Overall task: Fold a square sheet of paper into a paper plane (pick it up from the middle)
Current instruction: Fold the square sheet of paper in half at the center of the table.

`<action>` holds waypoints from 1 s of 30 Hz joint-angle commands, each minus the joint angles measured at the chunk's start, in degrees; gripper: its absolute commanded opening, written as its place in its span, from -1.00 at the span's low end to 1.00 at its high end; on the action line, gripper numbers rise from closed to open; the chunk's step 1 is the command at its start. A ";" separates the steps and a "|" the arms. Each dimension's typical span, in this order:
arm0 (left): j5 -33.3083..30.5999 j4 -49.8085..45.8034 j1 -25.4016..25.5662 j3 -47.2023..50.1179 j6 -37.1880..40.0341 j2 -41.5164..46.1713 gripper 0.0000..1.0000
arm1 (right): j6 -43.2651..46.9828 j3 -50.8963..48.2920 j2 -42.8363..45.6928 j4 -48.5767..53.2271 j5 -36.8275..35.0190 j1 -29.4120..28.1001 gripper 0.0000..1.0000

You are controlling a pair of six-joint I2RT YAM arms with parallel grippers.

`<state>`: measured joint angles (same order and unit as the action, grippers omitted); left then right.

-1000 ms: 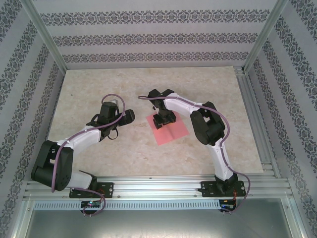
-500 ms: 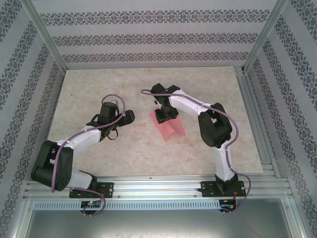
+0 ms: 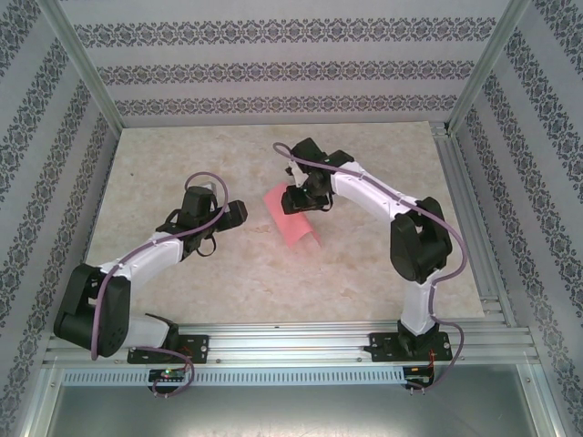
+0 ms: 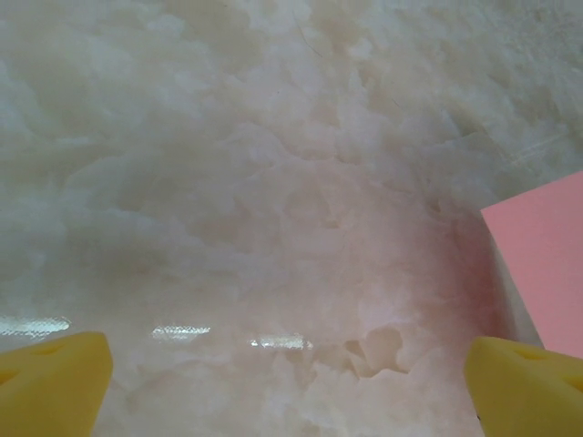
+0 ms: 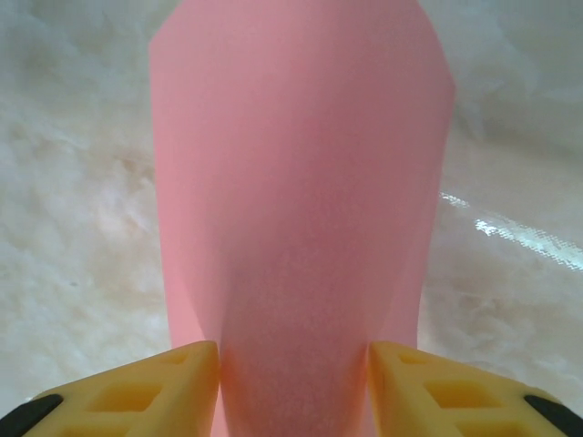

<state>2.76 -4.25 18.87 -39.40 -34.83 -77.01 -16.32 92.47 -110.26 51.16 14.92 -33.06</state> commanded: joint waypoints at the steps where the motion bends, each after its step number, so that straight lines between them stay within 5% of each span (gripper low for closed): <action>1: 1.70 -0.74 0.08 -2.49 0.05 2.09 0.99 | -4.09 -4.70 3.89 -8.01 6.67 2.39 -0.06; 10: 9.70 3.36 0.44 -4.29 -1.84 -0.30 1.00 | -10.36 -21.83 10.19 -22.44 12.97 10.35 -0.02; 21: 11.56 4.82 3.57 -8.60 -2.96 -6.03 1.00 | -8.83 -31.36 15.11 -24.52 13.76 18.29 -0.06; 30: 9.87 3.45 5.36 -10.83 -2.33 -7.47 0.99 | -11.43 -30.95 17.39 -26.43 17.53 17.41 -0.07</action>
<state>13.37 -1.52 23.55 -48.71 -36.77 -84.66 -26.11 60.69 -95.33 27.49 29.61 -14.28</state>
